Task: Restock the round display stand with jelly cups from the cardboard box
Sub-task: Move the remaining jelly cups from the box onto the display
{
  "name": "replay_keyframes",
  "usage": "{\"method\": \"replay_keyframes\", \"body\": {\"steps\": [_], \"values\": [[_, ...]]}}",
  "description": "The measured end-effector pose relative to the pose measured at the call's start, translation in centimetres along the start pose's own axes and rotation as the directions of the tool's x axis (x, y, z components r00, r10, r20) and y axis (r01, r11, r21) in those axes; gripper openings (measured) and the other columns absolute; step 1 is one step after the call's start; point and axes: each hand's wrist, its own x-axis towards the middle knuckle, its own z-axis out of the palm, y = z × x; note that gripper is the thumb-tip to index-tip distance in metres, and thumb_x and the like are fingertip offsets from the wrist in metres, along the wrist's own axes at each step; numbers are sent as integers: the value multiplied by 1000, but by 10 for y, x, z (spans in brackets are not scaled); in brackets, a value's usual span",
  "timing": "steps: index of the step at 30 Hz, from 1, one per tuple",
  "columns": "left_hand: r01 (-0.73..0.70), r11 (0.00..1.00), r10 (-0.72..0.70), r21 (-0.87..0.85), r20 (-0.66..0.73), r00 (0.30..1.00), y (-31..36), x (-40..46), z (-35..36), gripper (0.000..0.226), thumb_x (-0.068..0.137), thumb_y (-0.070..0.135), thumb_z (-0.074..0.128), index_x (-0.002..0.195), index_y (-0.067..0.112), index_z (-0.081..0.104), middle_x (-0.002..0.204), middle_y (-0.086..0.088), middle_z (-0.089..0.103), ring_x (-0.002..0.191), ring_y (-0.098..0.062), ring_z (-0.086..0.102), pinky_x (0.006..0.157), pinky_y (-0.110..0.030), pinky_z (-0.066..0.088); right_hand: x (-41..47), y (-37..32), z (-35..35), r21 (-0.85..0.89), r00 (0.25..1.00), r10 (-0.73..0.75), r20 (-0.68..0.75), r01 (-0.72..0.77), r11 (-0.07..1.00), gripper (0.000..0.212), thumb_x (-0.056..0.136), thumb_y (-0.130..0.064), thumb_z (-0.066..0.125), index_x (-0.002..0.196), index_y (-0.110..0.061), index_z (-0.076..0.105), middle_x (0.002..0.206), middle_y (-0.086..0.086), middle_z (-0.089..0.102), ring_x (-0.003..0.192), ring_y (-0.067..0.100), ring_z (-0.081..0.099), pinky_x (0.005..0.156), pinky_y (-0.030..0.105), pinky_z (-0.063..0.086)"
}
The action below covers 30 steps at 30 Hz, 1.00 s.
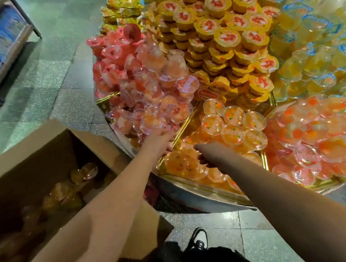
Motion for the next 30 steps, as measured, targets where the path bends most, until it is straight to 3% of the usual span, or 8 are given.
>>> {"method": "replay_keyframes", "body": {"steps": [6, 11, 13, 17, 21, 25, 28, 30], "values": [[16, 1000, -23, -25, -307, 951, -75, -55, -142, 17, 98, 33, 57, 113, 28, 63, 102, -3, 70, 84, -18, 65, 74, -32, 49, -16, -89, 130, -418, 888, -362, 284, 454, 787, 37, 97, -41, 50, 115, -10, 60, 108, 7, 66, 100, 26, 62, 88, 39, 51], [254, 961, -274, -109, -502, 820, -179, -101, -248, 19, 99, 32, 57, 117, 29, 58, 105, 3, 63, 94, -16, 62, 83, -36, 56, -19, -124, 270, -542, 779, -360, 514, 620, 568, 24, 100, -40, 51, 115, -23, 55, 100, -3, 56, 84, 15, 59, 65, 27, 46], [344, 929, -362, -134, -513, 778, -223, -111, -274, 24, 98, 32, 58, 122, 26, 59, 106, 1, 63, 92, -17, 64, 83, -37, 57, -4, -116, 319, -591, 778, -309, 547, 620, 516, 26, 100, -36, 52, 120, -20, 55, 105, -1, 59, 92, 16, 61, 75, 28, 52], [491, 850, -520, -189, -445, 729, -302, -107, -296, 37, 98, 34, 59, 131, 19, 57, 123, -6, 62, 103, -22, 63, 91, -41, 55, 36, -88, 373, -709, 867, -129, 482, 472, 524, 42, 100, -28, 53, 140, -15, 50, 136, 6, 57, 124, 25, 55, 106, 41, 45], [529, 762, -638, -372, -295, 712, -334, -78, -296, 38, 101, 32, 53, 134, 14, 54, 115, -8, 62, 96, -24, 63, 87, -38, 55, 79, -53, 390, -671, 961, 100, 258, 104, 734, 41, 100, -31, 52, 132, -6, 57, 130, 15, 61, 121, 32, 57, 99, 37, 46], [424, 522, -707, -740, -97, 701, -342, -40, -293, 27, 104, 26, 45, 113, 5, 61, 96, -11, 66, 84, -24, 64, 78, -34, 53, 118, -32, 408, -257, 941, 328, 85, -297, 920, 47, 99, -46, 51, 130, -10, 56, 116, 11, 61, 108, 32, 59, 97, 44, 51], [325, 323, -657, -889, 36, 753, -347, -10, -295, 24, 105, 30, 42, 109, 13, 60, 111, -14, 67, 103, -28, 64, 91, -40, 53, 141, -27, 420, 28, 927, 370, 61, -372, 928, 50, 101, -47, 46, 135, -11, 50, 133, 14, 57, 121, 35, 56, 96, 39, 48], [300, 226, -666, -927, 78, 742, -353, 10, -301, 29, 103, 40, 44, 115, 16, 56, 113, -17, 67, 104, -31, 67, 70, -36, 59, 153, -28, 426, 269, 890, 451, 74, -453, 850, 45, 97, -51, 52, 122, -13, 52, 113, 15, 62, 113, 32, 58, 101, 40, 47]]}}
